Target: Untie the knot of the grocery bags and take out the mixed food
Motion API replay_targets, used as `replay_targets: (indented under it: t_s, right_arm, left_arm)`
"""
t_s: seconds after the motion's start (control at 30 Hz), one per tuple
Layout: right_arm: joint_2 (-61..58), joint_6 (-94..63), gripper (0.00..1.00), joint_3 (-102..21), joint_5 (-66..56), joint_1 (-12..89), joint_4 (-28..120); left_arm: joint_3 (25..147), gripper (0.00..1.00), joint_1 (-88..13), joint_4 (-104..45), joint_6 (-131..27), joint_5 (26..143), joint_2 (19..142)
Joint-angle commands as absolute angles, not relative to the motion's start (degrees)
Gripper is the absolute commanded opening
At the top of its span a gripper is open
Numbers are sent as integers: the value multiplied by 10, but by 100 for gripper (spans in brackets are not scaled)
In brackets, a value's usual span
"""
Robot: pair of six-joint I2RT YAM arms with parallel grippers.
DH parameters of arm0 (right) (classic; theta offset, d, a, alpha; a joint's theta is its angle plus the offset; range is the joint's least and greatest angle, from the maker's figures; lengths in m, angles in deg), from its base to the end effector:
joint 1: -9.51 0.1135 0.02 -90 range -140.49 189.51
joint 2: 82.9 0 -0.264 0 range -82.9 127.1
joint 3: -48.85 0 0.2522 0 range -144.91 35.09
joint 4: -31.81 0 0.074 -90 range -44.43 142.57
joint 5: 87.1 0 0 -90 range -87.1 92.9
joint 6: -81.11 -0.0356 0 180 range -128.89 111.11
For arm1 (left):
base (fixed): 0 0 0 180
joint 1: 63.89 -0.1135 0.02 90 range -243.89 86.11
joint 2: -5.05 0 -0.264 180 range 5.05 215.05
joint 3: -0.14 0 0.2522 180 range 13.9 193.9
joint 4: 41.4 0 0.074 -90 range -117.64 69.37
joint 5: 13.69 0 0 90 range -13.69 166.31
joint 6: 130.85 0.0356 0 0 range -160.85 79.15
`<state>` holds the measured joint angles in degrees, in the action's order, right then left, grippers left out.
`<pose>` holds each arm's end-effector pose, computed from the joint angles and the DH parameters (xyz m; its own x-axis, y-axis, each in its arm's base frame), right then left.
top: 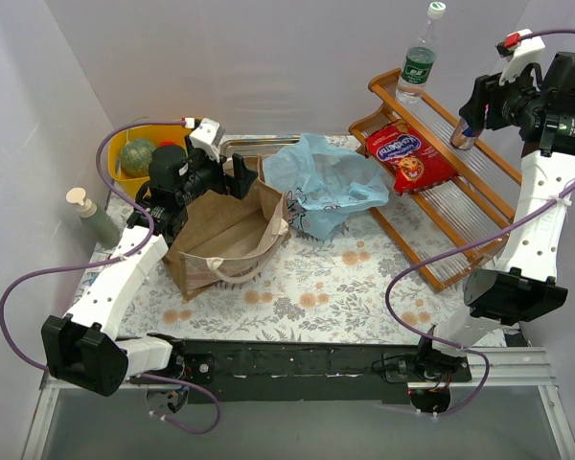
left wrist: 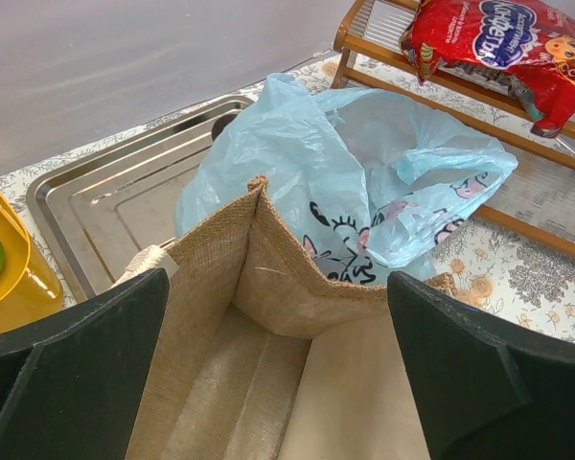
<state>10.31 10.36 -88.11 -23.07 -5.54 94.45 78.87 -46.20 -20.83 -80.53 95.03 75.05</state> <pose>0.3104 -0.0673 0.5172 -0.2402 -0.2423 -0.9400 -0.2604 0.9489 -0.1781 0.2675 -0.0973 0.3778 -0.5253 -0.4672 -0.7112 0.3270 0.6608 -0.6756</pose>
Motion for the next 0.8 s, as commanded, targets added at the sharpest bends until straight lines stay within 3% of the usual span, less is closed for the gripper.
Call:
replay_targets:
  t_s: [0.0, 0.13, 0.23, 0.27, 0.33, 0.37, 0.5, 0.6, 0.77]
  right_arm:
    - [104, 85, 1, -883, -249, -60, 894]
    - [116, 72, 3, -881, -244, -60, 893]
    - [121, 58, 31, -884, -243, -61, 893]
    - [120, 53, 46, -883, -242, -61, 891]
    - [118, 45, 54, -881, -241, -61, 881]
    - [118, 43, 63, -878, -241, -61, 878]
    - [111, 38, 74, -871, -243, -61, 864]
    - [106, 34, 90, -861, -234, -61, 853]
    - [97, 27, 98, -852, -213, -61, 833]
  left_arm:
    - [780, 98, -466, -214, -801, 957, 740]
    - [778, 98, -466, -212, -799, 958, 740]
    - [776, 98, -466, -213, -798, 958, 740]
    - [775, 98, -466, -213, -798, 957, 740]
    - [773, 98, -465, -213, -797, 960, 739]
    - [771, 98, -466, -213, -798, 962, 738]
    - [767, 98, -466, -212, -798, 963, 736]
    - [766, 98, -466, -214, -797, 963, 736]
    - [766, 98, -466, -215, -798, 965, 737]
